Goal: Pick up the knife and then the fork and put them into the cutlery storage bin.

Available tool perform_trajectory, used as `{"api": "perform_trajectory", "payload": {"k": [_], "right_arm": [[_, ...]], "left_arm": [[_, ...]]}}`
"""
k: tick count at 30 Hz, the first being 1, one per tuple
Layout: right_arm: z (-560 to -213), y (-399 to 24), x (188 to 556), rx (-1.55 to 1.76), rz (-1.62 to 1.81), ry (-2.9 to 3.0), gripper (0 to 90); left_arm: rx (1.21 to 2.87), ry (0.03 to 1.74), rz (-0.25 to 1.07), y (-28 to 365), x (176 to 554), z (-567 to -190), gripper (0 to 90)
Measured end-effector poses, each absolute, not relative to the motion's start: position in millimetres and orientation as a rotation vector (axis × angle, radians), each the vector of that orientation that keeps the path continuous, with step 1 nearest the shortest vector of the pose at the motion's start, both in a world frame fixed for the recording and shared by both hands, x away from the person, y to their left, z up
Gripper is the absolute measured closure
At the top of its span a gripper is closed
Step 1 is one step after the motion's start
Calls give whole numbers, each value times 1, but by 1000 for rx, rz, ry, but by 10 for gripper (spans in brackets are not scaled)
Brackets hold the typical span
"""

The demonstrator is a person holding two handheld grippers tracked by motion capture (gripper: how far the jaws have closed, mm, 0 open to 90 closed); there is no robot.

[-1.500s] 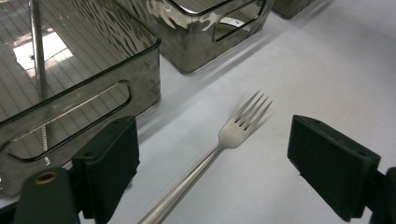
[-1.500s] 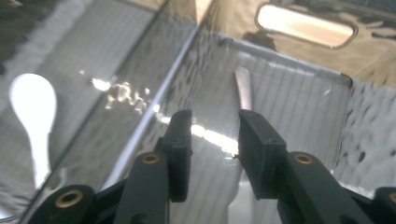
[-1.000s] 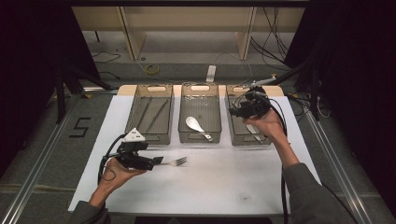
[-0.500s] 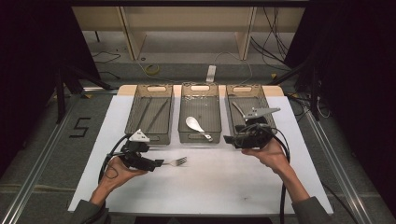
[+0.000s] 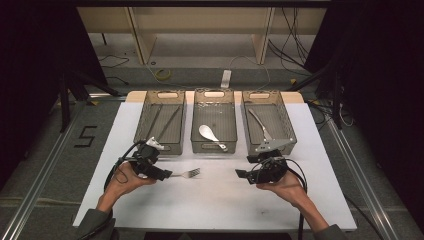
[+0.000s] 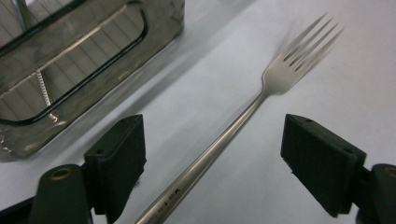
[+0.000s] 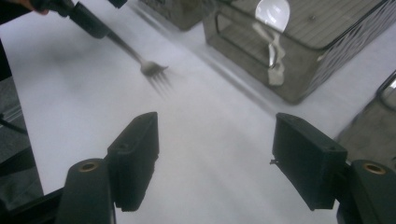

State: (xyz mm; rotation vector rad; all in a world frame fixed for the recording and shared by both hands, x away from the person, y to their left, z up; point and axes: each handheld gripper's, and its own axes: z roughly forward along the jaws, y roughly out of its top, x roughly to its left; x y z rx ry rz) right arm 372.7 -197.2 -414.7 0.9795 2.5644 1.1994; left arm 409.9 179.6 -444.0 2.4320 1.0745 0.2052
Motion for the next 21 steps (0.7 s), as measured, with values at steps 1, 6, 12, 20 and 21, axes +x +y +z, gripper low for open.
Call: {"api": "perform_trajectory", "payload": {"k": [1, 6, 12, 20, 21], "right_arm": [[-417, -197, 372, 976, 1189, 2571, 323], [-424, -197, 367, 977, 1176, 2595, 327], [-428, -197, 360, 974, 1169, 2607, 328], [-429, -195, 354, 962, 1168, 2624, 329], [-430, -195, 353, 957, 1170, 2623, 329]], "left_arm": [[2461, 1068, 209, 179, 411, -444, 234], [2506, 1054, 180, 175, 415, -448, 305], [2589, 1020, 175, 170, 415, -453, 422], [2649, 978, 153, 168, 417, -458, 549], [2651, 976, 149, 168, 417, -458, 562]]}}
